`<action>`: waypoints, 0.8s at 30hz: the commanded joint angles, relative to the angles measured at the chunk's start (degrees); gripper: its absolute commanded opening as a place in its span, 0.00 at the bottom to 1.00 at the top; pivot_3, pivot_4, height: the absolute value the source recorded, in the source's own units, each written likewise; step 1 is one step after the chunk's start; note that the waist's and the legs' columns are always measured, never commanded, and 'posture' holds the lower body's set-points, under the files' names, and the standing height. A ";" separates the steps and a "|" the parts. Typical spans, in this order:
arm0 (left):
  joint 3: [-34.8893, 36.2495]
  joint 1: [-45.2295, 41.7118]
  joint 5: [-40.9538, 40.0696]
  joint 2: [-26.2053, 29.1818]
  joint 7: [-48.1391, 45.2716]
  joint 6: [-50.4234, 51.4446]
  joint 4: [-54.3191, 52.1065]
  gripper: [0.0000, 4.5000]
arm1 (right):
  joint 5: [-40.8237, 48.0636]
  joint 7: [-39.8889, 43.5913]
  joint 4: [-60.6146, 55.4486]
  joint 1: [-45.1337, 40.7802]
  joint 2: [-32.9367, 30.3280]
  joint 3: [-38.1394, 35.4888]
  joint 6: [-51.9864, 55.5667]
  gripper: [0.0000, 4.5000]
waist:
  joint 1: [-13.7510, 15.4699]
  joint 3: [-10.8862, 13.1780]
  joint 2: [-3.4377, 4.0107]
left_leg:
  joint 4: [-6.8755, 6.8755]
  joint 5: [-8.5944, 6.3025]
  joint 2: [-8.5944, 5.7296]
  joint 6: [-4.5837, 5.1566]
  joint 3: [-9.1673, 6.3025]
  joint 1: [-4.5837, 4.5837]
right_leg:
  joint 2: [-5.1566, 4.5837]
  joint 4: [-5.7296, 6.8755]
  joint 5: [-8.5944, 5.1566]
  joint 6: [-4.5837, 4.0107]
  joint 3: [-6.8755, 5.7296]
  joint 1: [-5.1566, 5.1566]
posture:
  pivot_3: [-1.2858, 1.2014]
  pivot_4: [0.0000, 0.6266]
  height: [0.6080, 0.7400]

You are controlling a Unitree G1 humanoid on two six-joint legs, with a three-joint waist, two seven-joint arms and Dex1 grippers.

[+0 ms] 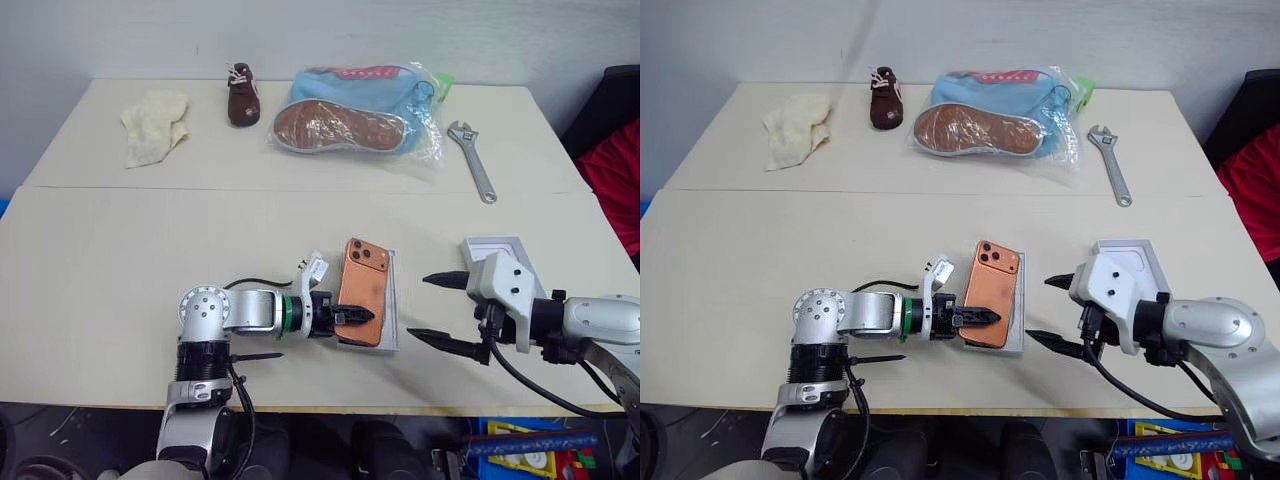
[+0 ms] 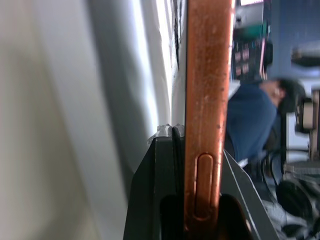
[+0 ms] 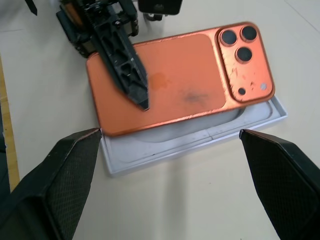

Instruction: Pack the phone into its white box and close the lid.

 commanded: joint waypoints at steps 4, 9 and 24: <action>-0.67 -2.03 0.06 0.32 0.54 0.02 1.59 0.19 | 0.88 -1.67 -1.23 -0.19 -0.53 -0.19 -1.57 1.00 | 0.02 0.00 0.00 | 0.05 0.00 0.01 0.00 -0.01 0.00 | 0.05 0.03 0.00 0.00 0.00 0.01 | 0.52 0.24 1.00; -3.06 -2.34 -2.64 2.29 -2.05 0.02 1.59 0.53 | 1.10 -2.53 -1.23 0.26 -0.60 0.08 -1.96 1.00 | -0.02 0.00 0.01 | 0.06 0.00 0.01 -0.01 -0.01 0.02 | 0.06 0.03 0.00 0.00 0.00 0.05 | 0.52 0.24 1.00; -16.36 -7.71 3.53 13.66 -23.36 -1.92 -5.45 0.79 | 2.63 -6.05 -1.43 -0.30 1.02 1.37 -1.34 1.00 | -0.52 0.02 0.06 | 0.09 -0.01 0.16 -0.08 0.00 0.03 | 0.45 0.02 0.04 -0.06 0.16 0.04 | 0.52 0.24 1.00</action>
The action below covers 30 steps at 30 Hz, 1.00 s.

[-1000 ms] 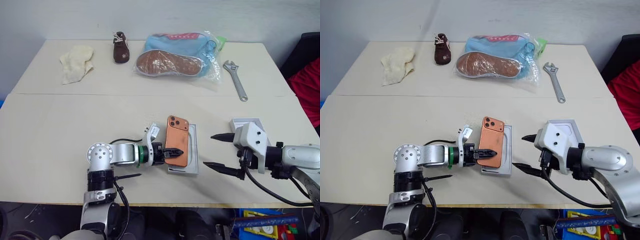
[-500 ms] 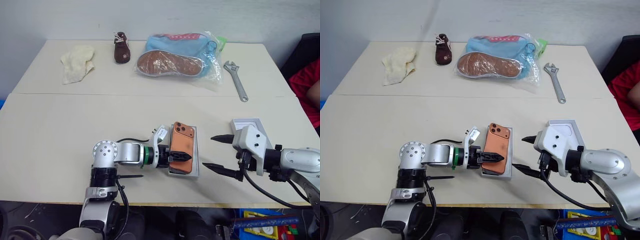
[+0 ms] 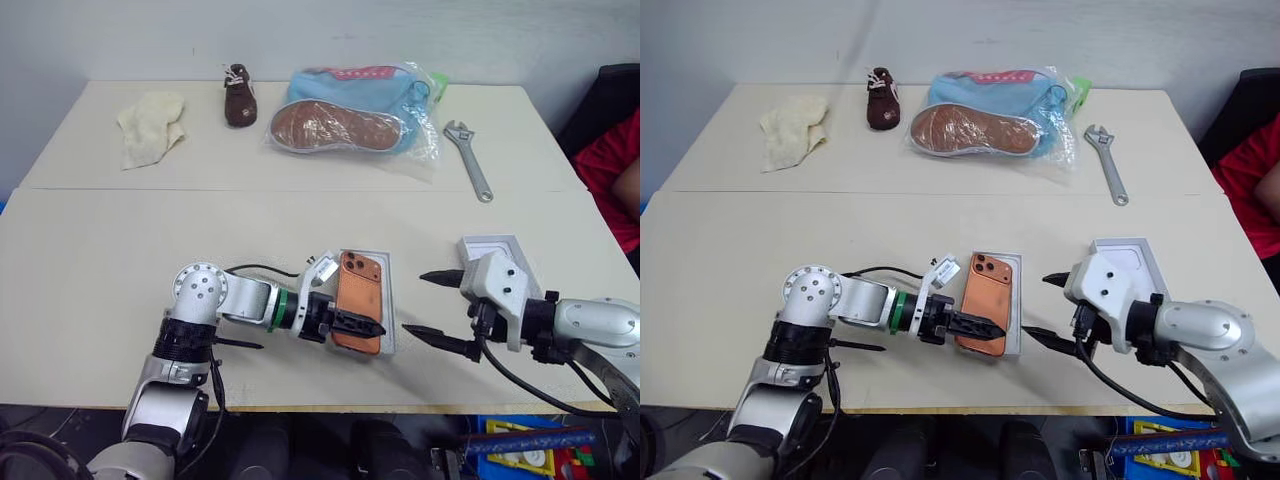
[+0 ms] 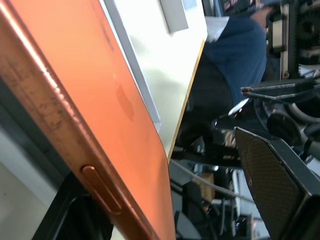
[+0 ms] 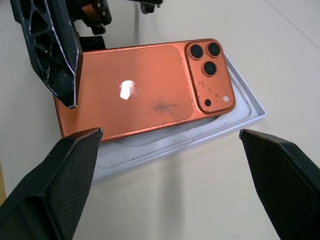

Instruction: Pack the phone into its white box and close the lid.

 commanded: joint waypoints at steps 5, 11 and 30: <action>-5.19 -3.22 9.77 0.25 -10.97 -4.73 -1.96 0.79 | 2.49 -2.02 -1.92 0.18 0.41 -1.61 -0.13 1.00 | 0.02 0.01 0.02 | -0.01 0.00 0.00 0.00 0.00 -0.01 | -0.04 -0.04 0.00 0.00 0.01 0.00 | 0.52 0.24 1.00; -6.86 -4.94 15.83 0.33 -16.43 -6.62 -1.54 0.79 | 3.34 -3.21 -2.46 1.03 0.31 -1.94 0.03 1.00 | -0.01 0.02 0.02 | -0.01 0.00 0.03 0.01 -0.01 -0.01 | -0.14 -0.04 0.00 -0.01 0.05 0.00 | 0.52 0.24 1.00; -11.38 -1.98 25.55 16.85 -41.94 -21.36 -15.12 0.79 | 3.35 -4.94 -1.88 2.09 0.72 -0.76 -1.42 1.00 | -0.22 0.09 0.15 | -0.03 -0.01 0.07 0.02 -0.04 -0.03 | -0.23 -0.10 0.00 -0.09 0.42 -0.01 | 0.52 0.24 1.00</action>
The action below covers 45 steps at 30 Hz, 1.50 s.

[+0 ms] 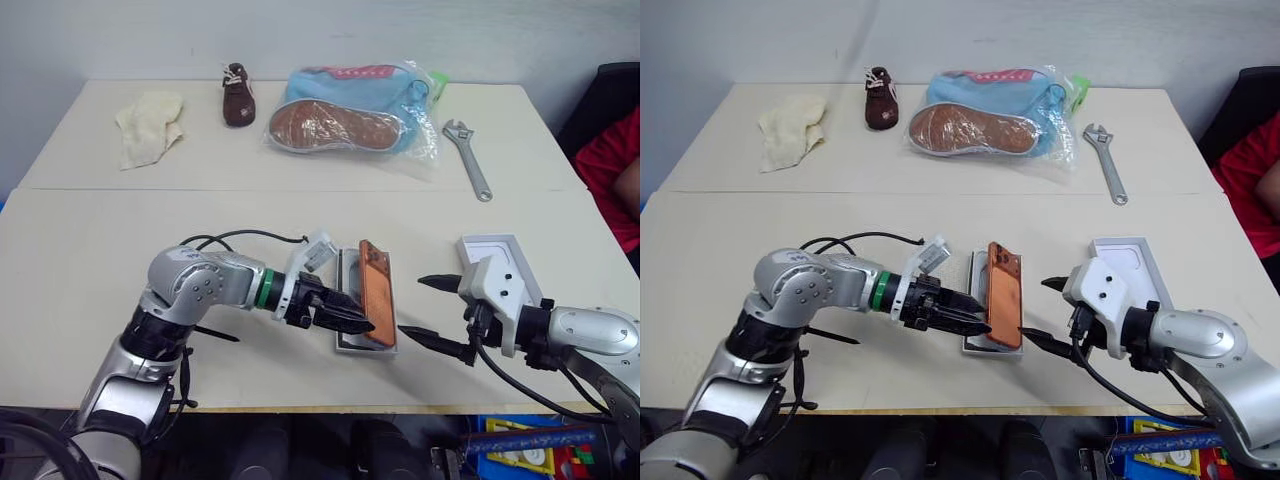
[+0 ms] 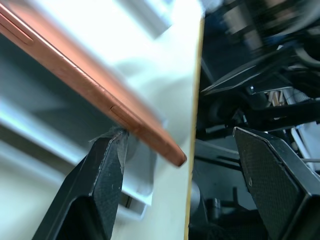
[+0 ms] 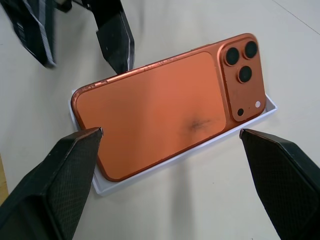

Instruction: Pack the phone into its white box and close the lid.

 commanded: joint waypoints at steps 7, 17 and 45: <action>-1.44 7.25 13.36 14.31 -17.45 -22.86 -5.23 0.79 | -1.60 -6.39 -1.42 1.56 -0.63 -3.49 4.52 1.00 | -0.01 0.05 0.09 | -0.07 -0.01 0.06 0.01 0.00 0.00 | -0.04 -0.10 0.00 -0.14 0.01 -0.02 | 0.52 0.24 1.00; 7.34 13.40 20.61 19.83 -31.10 -48.40 0.16 0.82 | -0.63 -18.74 -2.12 0.52 3.46 -10.40 18.53 1.00 | 0.08 0.10 0.20 | -0.18 -0.03 0.06 0.08 -0.06 -0.07 | -0.17 -0.26 0.01 -0.20 -0.10 -0.03 | 0.52 0.24 1.00; 10.74 11.67 23.90 14.40 -28.07 -52.18 1.23 1.00 | -10.07 -34.28 6.98 -2.82 21.44 -4.07 21.20 0.01 | -1.48 0.12 0.29 | -0.33 0.17 0.06 0.11 -0.04 0.06 | -0.01 0.21 0.05 -0.22 -0.03 -0.15 | 0.52 0.24 1.00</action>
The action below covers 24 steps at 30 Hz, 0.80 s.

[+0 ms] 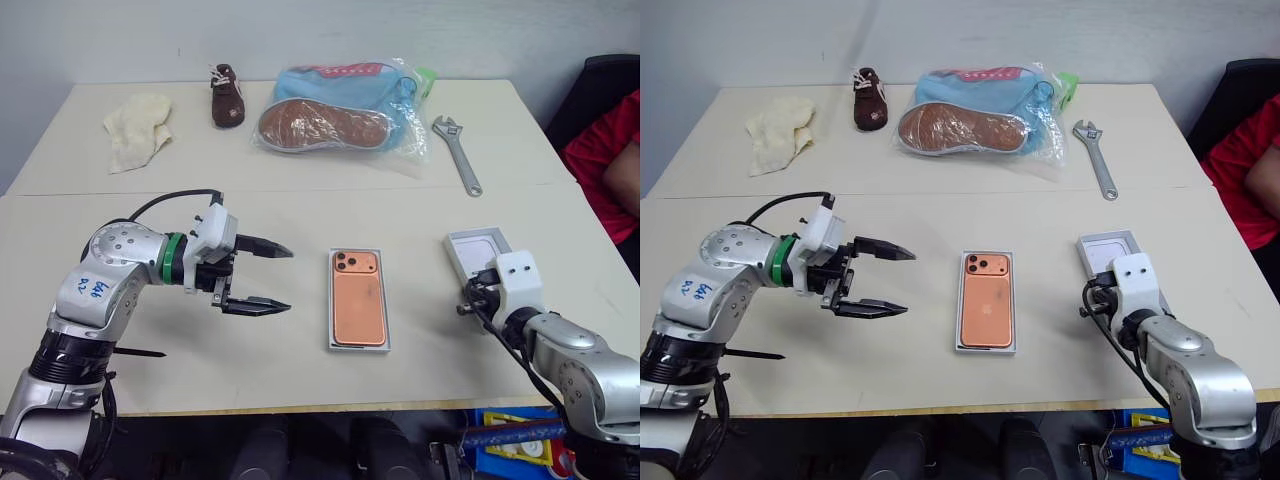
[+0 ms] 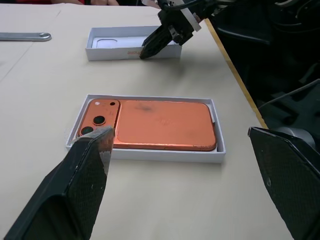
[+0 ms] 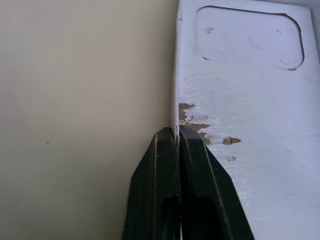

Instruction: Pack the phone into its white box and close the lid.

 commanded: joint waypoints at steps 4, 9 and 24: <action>1.28 1.64 0.86 -1.05 1.84 -1.10 -2.14 1.00 | 1.41 -0.43 -4.02 -1.50 2.96 -2.12 -0.86 0.01 | -0.15 0.00 0.00 | 0.00 0.00 0.01 0.00 0.01 0.00 | 0.03 0.03 0.00 0.00 0.03 -0.02 | 0.52 0.24 1.00; 1.45 4.88 2.10 0.37 0.61 -3.25 -3.24 1.00 | 20.26 3.02 -11.70 -6.21 12.80 -7.35 10.08 0.01 | -0.29 -0.04 0.11 | -0.01 0.00 0.14 -0.04 0.06 0.03 | 0.15 0.10 0.01 -0.01 0.12 -0.07 | 0.52 0.24 1.00; 3.32 7.53 4.95 1.79 3.10 -3.84 -2.36 1.00 | 90.81 -26.77 10.41 -14.93 16.12 10.27 -1.88 0.01 | -1.32 -0.01 0.17 | -0.05 -0.03 0.33 0.05 0.02 0.06 | 0.19 -0.03 0.13 -0.28 0.09 -0.07 | 0.52 0.24 1.00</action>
